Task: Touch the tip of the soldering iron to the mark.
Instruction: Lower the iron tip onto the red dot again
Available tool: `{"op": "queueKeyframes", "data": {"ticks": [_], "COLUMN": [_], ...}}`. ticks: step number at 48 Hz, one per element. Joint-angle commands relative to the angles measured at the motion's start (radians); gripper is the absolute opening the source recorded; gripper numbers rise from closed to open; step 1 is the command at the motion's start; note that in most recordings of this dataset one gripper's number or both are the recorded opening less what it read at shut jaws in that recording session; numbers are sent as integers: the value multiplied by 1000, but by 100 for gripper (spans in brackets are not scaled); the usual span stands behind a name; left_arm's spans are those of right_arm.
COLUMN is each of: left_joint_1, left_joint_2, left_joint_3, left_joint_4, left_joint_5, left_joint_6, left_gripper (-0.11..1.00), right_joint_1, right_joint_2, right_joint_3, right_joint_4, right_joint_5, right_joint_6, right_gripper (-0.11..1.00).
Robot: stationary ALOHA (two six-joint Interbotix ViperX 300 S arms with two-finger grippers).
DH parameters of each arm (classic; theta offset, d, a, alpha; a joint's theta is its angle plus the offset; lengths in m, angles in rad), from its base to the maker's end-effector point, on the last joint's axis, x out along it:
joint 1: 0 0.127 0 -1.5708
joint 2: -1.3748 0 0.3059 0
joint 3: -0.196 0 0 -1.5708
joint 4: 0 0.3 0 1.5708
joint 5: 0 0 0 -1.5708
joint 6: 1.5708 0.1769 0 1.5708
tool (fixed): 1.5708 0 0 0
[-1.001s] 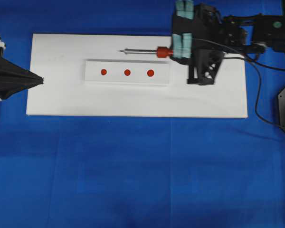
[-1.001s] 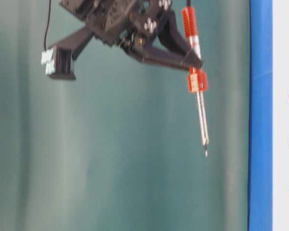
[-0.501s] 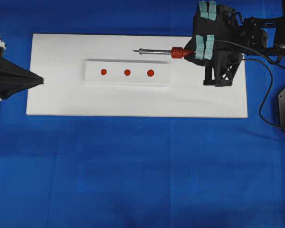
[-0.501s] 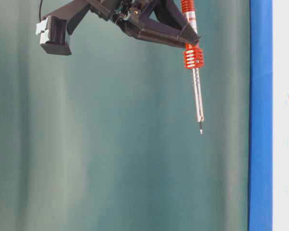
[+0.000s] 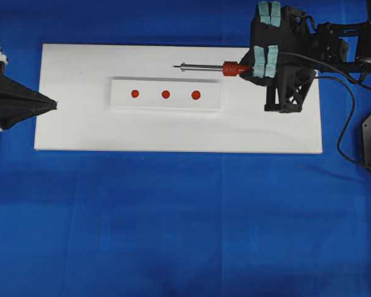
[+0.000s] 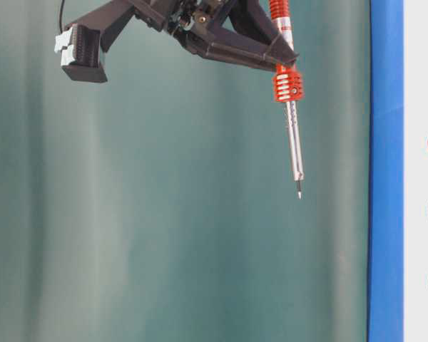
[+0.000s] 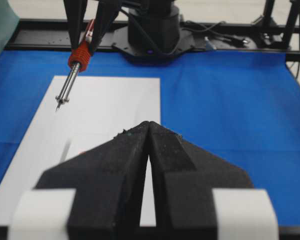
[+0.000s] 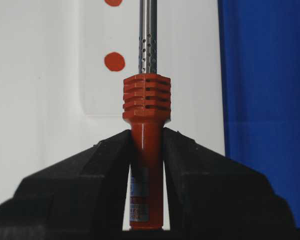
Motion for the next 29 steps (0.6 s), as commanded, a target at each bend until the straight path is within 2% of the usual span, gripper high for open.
{"op": "queueKeyframes", "data": {"ticks": [1,17,29], "left_joint_1": [-2,-2,-2], "left_joint_2": [6,6,6], "left_joint_3": [-9,-9,-9], "left_joint_4": [0,2,0], "left_joint_5": [-6,-6,-6], "left_joint_6": [-2,-2,0], "left_gripper": [0,0,0], "right_joint_1": [0,0,8], "right_joint_2": [-8,-2,75], "right_joint_3": [-18,-18,-15], "right_joint_4": [-2,-2,2], "right_joint_5": [-8,-9,-35], "right_joint_6": [0,0,0], "right_gripper": [6,6,6]}}
